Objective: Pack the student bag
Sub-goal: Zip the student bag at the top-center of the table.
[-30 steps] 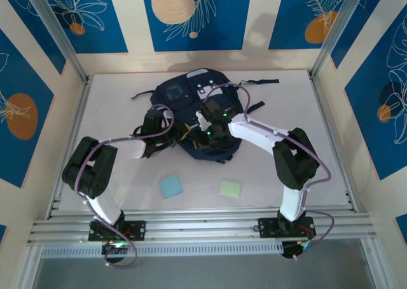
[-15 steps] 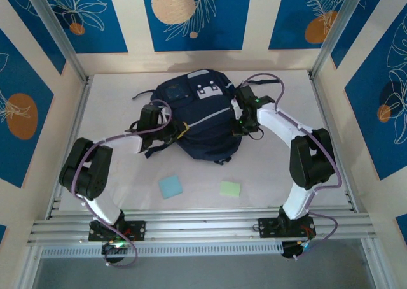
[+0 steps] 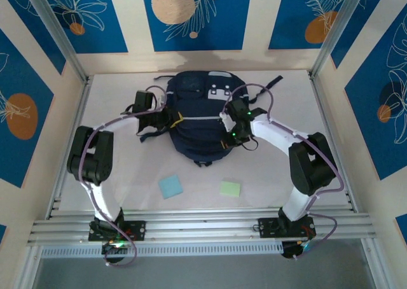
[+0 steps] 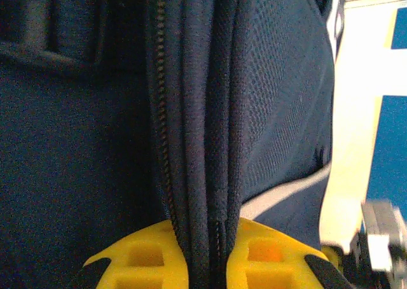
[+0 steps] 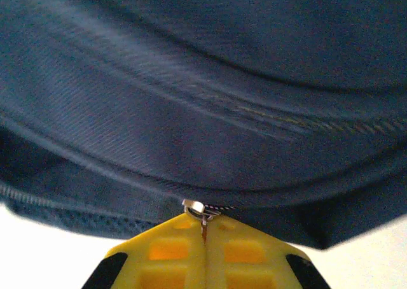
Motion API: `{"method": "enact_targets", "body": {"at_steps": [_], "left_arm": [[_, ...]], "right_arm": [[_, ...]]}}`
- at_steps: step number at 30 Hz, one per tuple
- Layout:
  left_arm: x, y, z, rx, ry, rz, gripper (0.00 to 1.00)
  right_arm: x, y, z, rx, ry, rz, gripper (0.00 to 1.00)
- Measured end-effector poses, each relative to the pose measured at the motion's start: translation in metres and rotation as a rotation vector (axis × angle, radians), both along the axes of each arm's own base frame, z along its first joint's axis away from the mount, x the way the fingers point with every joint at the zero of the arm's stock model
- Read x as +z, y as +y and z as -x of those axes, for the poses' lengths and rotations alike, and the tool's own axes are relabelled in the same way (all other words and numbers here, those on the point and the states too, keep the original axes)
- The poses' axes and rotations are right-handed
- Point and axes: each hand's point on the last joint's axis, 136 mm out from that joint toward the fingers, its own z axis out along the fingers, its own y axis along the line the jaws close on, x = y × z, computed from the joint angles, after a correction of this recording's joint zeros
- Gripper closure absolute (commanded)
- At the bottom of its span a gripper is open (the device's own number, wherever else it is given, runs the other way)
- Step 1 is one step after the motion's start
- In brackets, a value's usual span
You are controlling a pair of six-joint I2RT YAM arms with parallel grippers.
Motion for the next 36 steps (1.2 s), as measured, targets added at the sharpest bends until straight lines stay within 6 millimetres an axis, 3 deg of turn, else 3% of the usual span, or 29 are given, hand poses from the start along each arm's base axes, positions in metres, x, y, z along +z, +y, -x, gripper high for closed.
{"method": "enact_targets", "body": {"at_steps": [1,4,5,8,12,18,21,26,29,33,35,36], "left_arm": [[0.000,0.001,-0.009,0.002,-0.001,-0.004,0.98],[0.006,0.004,-0.033,0.011,-0.025,-0.017,0.57],[0.008,0.006,-0.040,0.033,-0.036,-0.030,0.48],[0.023,0.015,-0.059,0.084,-0.090,-0.065,0.36],[0.036,0.031,-0.056,0.142,-0.129,-0.123,0.33],[0.047,0.052,-0.004,0.178,-0.121,-0.172,0.29],[0.037,0.059,0.022,0.187,-0.099,-0.192,0.29],[0.000,0.061,0.049,0.190,-0.004,-0.225,0.29],[-0.020,0.053,0.054,0.174,0.035,-0.239,0.37],[-0.048,0.043,0.049,0.162,0.075,-0.235,0.82],[-0.060,0.043,0.048,0.162,0.093,-0.240,1.00],[-0.062,0.041,0.048,0.155,0.093,-0.238,1.00]], "right_arm": [[0.001,0.009,0.004,0.023,-0.003,-0.010,1.00],[0.006,0.035,0.012,0.069,-0.003,-0.041,1.00],[0.008,0.046,0.013,0.083,0.006,-0.058,1.00],[0.008,0.077,0.015,0.107,0.046,-0.101,1.00],[0.003,0.106,0.008,0.087,0.093,-0.130,1.00],[0.010,0.133,-0.009,0.001,0.092,-0.213,1.00],[0.016,0.139,-0.014,-0.044,0.109,-0.265,1.00],[0.024,0.147,-0.019,-0.087,0.145,-0.353,1.00],[0.021,0.149,-0.017,-0.096,0.161,-0.370,1.00],[0.014,0.145,-0.013,-0.098,0.172,-0.350,1.00],[0.012,0.141,-0.010,-0.076,0.170,-0.327,1.00],[0.010,0.138,-0.009,-0.057,0.162,-0.311,1.00]]}}
